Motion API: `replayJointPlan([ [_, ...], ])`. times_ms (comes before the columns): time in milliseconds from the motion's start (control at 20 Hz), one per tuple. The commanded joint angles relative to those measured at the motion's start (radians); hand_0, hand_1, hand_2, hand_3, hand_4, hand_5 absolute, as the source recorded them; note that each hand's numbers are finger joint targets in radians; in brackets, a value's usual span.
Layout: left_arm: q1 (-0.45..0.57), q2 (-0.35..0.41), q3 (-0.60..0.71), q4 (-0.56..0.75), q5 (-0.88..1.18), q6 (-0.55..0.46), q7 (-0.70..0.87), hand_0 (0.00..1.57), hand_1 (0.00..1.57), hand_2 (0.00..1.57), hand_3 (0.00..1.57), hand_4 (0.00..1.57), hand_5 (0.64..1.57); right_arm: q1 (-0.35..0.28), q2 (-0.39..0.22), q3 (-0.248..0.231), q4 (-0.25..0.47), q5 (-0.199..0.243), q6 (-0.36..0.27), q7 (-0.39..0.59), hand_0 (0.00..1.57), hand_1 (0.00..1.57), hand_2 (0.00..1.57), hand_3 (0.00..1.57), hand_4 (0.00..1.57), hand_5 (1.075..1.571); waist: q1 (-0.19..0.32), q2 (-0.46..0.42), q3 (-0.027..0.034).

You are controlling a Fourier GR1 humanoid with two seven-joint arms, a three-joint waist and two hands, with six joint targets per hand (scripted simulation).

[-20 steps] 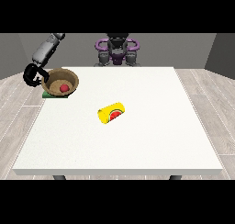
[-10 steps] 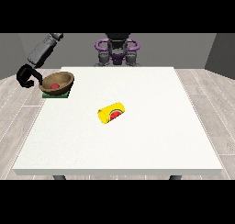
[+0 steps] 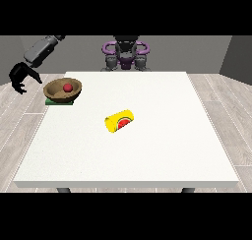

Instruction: Pick the cup and pour the ball into the bowl, then pick the bowl and place it on the pad

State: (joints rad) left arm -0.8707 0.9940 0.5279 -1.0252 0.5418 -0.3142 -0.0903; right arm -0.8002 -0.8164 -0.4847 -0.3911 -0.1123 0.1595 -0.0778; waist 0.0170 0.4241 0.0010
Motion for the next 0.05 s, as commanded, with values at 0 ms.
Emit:
replayJointPlan([
  [0, 0.01, 0.031, 0.008, 0.09, -0.008, -0.037, -0.017, 0.0, 0.0, 0.0, 0.0, 0.0, 1.515, -0.033, -0.046, -0.001, -0.03, -0.019, 0.057, 0.071, 0.13, 0.13, 0.28, 0.38, 0.0, 1.467, -0.025, -0.049, -0.0017],
])
